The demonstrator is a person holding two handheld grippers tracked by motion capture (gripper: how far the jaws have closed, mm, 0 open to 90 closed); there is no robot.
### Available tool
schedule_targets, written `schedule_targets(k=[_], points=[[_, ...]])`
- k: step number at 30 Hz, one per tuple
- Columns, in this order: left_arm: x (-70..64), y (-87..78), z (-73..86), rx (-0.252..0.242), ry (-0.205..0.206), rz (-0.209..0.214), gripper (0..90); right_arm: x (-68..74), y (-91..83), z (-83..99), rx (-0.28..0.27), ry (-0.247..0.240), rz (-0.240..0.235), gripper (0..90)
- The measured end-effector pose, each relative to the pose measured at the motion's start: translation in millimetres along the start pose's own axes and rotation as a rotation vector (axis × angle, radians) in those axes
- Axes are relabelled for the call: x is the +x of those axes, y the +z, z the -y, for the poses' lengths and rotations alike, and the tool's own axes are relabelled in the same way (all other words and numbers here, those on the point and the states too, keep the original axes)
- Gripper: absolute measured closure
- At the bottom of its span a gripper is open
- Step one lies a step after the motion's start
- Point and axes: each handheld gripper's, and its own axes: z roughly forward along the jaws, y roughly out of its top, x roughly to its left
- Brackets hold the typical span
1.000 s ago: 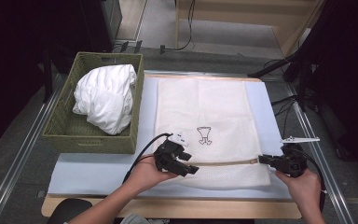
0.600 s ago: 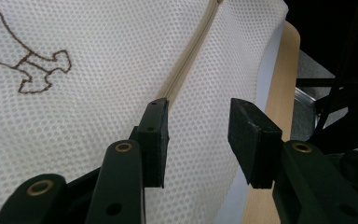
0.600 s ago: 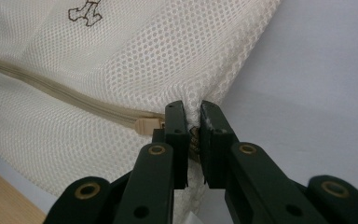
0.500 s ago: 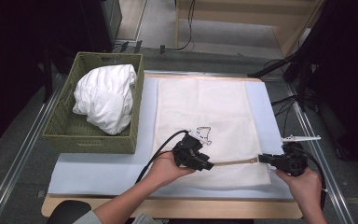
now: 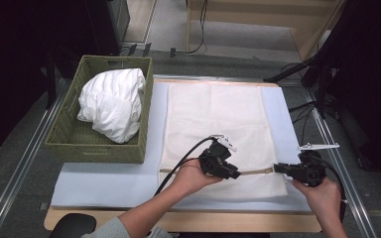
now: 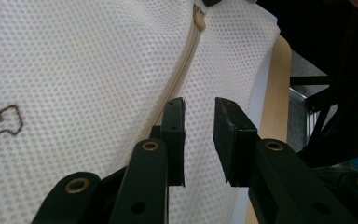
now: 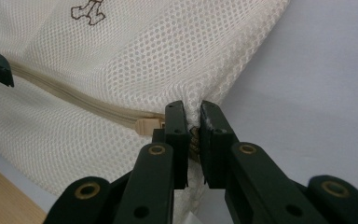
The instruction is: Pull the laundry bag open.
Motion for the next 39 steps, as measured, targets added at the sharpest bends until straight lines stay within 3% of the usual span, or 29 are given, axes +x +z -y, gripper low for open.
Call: schedule_targets(k=[13,15,22,39], points=[[-10.9,21.5,-21.2,0.01,0.054,-0.013,85.6,1.9,-0.9,-1.1,-0.003,-0.011,0.002,84.1],[-12.4,25.8,-24.8,0.011,0.046,-0.015,87.6,2.5,-1.0,-1.5,-0.002,-0.012,0.003,84.1],[-22.4,42.5,-38.7,0.032,0.085,-0.019,88.1,3.6,-1.4,-2.1,-0.005,-0.021,0.005,84.1],[-9.3,74.4,-44.0,0.06,0.084,-0.041,86.8,9.7,-7.7,-4.8,-0.03,-0.046,0.007,84.3]])
